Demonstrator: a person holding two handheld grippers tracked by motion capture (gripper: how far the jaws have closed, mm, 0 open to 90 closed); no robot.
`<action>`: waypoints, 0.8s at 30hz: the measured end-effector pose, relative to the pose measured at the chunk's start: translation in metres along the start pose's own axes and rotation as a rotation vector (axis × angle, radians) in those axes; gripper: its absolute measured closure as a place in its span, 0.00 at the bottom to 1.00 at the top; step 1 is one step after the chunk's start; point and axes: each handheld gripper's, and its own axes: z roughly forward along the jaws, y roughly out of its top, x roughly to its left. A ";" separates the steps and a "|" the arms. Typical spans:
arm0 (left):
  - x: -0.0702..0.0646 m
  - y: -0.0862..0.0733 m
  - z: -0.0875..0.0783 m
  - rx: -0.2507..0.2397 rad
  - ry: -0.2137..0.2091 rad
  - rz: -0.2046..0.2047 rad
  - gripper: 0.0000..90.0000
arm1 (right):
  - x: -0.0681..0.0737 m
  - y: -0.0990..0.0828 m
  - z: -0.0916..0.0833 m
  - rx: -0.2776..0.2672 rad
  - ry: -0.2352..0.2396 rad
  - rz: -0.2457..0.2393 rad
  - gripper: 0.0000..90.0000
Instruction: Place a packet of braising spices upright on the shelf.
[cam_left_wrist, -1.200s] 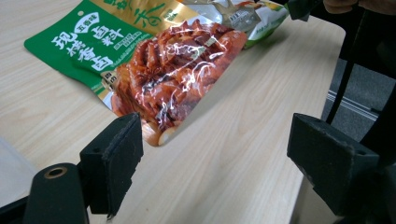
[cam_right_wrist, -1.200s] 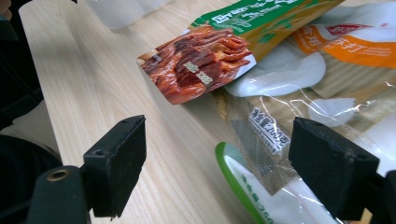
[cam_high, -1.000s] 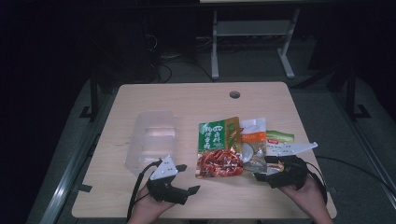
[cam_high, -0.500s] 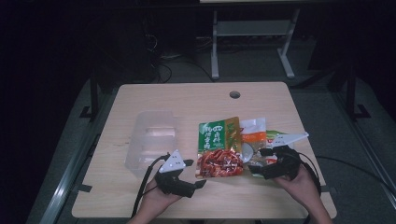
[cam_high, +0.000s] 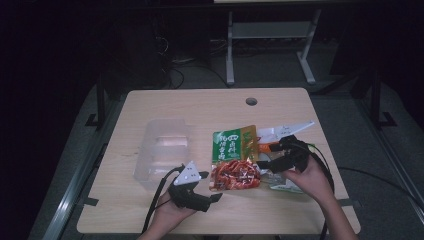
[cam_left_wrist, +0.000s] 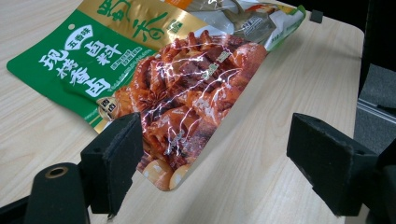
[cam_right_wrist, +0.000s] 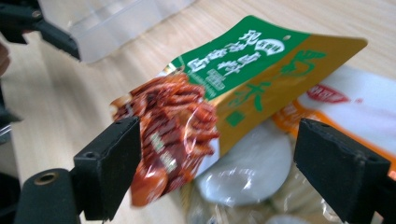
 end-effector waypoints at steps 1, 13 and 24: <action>0.000 0.000 0.001 -0.002 -0.001 -0.005 0.21 | -0.001 0.002 0.001 0.001 -0.001 0.005 0.16; -0.001 0.000 0.004 -0.002 -0.009 0.007 0.21 | -0.026 0.036 0.024 0.076 -0.010 0.028 0.20; -0.001 0.001 0.002 -0.004 -0.016 0.008 0.21 | -0.043 0.059 0.043 0.128 -0.015 0.073 0.24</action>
